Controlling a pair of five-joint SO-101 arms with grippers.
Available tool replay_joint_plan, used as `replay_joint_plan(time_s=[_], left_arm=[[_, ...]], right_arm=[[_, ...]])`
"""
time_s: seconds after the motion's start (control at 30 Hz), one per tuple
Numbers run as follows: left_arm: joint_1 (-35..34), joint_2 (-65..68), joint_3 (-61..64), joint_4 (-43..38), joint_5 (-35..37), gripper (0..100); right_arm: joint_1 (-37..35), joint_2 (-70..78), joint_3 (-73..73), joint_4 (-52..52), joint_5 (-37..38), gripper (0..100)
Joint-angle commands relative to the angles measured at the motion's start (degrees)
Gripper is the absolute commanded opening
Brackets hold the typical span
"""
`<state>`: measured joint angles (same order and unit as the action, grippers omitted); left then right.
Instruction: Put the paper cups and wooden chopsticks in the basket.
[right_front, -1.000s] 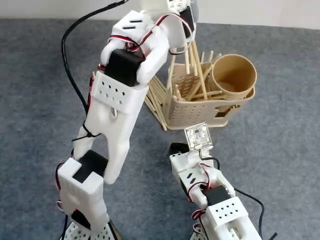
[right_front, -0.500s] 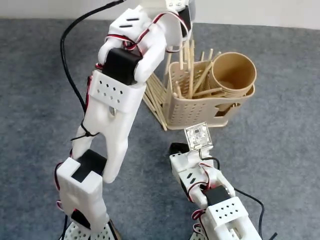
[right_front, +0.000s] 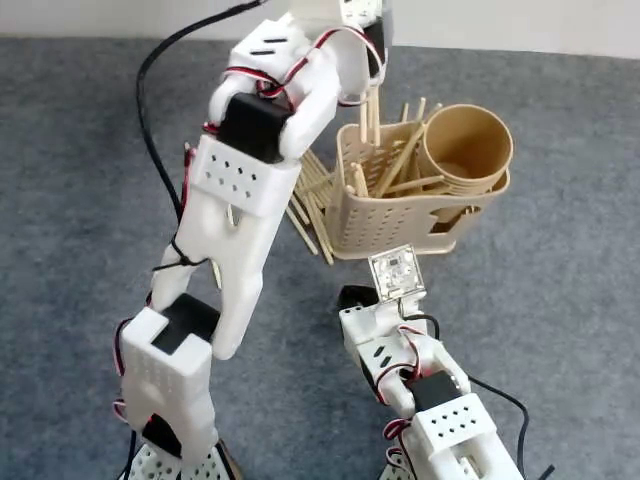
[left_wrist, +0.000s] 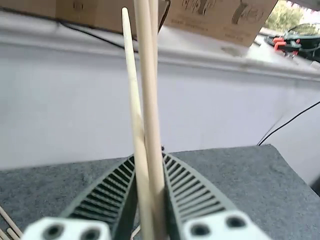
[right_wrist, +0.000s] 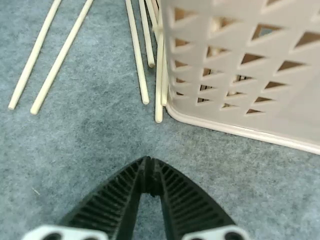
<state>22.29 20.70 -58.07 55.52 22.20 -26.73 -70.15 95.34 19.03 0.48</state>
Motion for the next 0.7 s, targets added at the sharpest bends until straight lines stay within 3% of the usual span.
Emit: replay_joint_plan(time_s=[0.0, 0.33, 0.67], left_arm=[[1.01, 0.22, -2.59, -0.35, 0.18, 0], [4.53, 1.01, -2.77, 0.7, -1.23, 0], [8.84, -12.79, -2.68, 12.31, -7.21, 0]], right_arm=[[-0.04, -0.66, 0.4, -1.1, 0.79, 0.5], [-0.04, -0.66, 0.4, -1.1, 0.79, 0.5], [-0.04, -0.66, 0.48, -1.1, 0.88, 0.5]])
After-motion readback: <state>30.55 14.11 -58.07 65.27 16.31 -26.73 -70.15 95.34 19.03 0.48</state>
